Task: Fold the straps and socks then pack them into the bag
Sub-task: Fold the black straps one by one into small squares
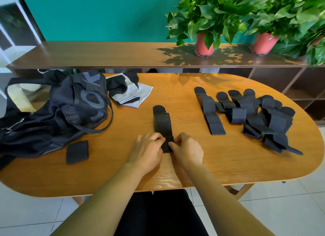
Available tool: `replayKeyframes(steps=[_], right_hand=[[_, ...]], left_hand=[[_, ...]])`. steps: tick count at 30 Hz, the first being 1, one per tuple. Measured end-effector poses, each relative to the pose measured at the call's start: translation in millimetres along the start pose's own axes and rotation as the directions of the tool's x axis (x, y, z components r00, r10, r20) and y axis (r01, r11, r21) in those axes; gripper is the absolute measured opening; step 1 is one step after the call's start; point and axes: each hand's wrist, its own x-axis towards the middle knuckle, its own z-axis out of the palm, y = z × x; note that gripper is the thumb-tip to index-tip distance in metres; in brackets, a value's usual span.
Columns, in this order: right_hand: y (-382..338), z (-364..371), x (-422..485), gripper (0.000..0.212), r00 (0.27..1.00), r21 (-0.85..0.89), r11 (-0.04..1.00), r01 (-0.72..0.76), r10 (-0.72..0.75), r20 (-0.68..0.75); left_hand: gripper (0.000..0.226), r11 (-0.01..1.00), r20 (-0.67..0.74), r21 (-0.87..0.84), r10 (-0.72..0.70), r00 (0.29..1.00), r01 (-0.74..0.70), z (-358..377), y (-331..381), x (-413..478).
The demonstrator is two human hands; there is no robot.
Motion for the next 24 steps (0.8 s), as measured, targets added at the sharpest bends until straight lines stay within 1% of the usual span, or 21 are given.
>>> replayKeyframes(steps=[1, 2, 3, 5, 7, 8, 11, 14, 16, 19, 22, 24], right_hand=[[6, 0, -2, 0.017, 0.997, 0.056, 0.996, 0.074, -0.072, -0.021], [12, -1, -5, 0.023, 0.985, 0.100, 0.980, 0.170, -0.167, -0.032], [17, -3, -7, 0.034, 0.963, 0.115, 0.956, 0.270, -0.271, -0.011], [25, -9, -11, 0.053, 0.893, 0.069, 0.898, 0.435, -0.440, 0.097], [30, -14, -13, 0.055, 0.846, 0.015, 0.859, 0.511, -0.506, 0.168], [32, -14, -13, 0.052, 0.839, 0.015, 0.852, 0.524, -0.519, 0.166], [30, -18, -13, 0.037, 0.868, 0.060, 0.880, 0.471, -0.474, 0.146], [28, -19, -11, 0.030, 0.881, 0.078, 0.895, 0.440, -0.446, 0.159], [27, -18, -10, 0.026, 0.899, 0.124, 0.910, 0.397, -0.412, 0.149], [26, -18, -6, 0.023, 0.929, 0.246, 0.930, 0.274, -0.322, 0.181], [22, -19, -4, 0.022, 0.949, 0.423, 0.900, 0.107, -0.219, 0.225], [19, -16, -4, 0.020, 0.963, 0.488, 0.872, 0.039, -0.163, 0.215]], left_hand=[[0.047, 1.000, 0.042, -0.018, 0.013, 0.999, -0.012, -2, -2, -2], [0.053, 0.999, 0.085, -0.036, 0.022, 0.996, -0.019, -5, -3, -4], [0.058, 0.998, 0.118, -0.052, 0.028, 0.993, -0.022, -8, -4, -6], [0.059, 0.996, 0.145, -0.087, 0.040, 0.989, -0.028, -13, -5, -7], [0.053, 0.992, 0.150, -0.119, 0.056, 0.987, -0.038, -17, -7, -9], [0.051, 0.989, 0.153, -0.141, 0.054, 0.987, -0.033, -18, -8, -11], [0.046, 0.974, 0.163, -0.226, 0.013, 0.987, 0.025, -19, -9, -17], [0.051, 0.960, 0.194, -0.274, -0.008, 0.981, 0.062, -22, -8, -22], [0.049, 0.956, 0.202, -0.284, -0.015, 0.979, 0.073, -24, -8, -22], [0.034, 0.948, 0.151, -0.306, -0.045, 0.988, 0.090, -23, -8, -17], [0.019, 0.915, 0.111, -0.353, -0.167, 0.980, 0.196, -15, -7, -7], [0.007, 0.873, 0.097, -0.410, -0.247, 0.964, 0.265, -10, -6, -2]])
